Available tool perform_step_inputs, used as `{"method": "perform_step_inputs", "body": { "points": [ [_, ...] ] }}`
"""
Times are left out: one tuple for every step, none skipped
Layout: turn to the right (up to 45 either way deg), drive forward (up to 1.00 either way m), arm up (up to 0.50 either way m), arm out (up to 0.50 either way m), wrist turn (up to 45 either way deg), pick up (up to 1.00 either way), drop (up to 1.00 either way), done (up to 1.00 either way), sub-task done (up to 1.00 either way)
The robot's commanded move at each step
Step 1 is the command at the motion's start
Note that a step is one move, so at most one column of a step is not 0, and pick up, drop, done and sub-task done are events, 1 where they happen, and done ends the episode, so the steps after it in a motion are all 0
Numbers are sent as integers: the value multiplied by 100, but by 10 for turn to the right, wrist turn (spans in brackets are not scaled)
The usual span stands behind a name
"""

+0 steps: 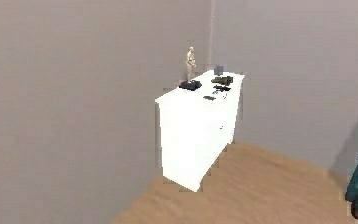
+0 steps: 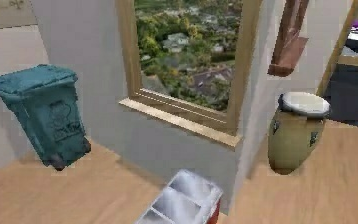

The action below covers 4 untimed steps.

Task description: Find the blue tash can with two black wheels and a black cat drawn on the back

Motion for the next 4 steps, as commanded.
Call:
{"method": "perform_step_inputs", "body": {
  "points": [
    [0,55,0,0,0,0,0,0,0],
    [450,0,0,0,0,0,0,0,0],
    [150,0,0,0,0,0,0,0,0],
    [0,55,0,0,0,0,0,0,0]
  ]
}}
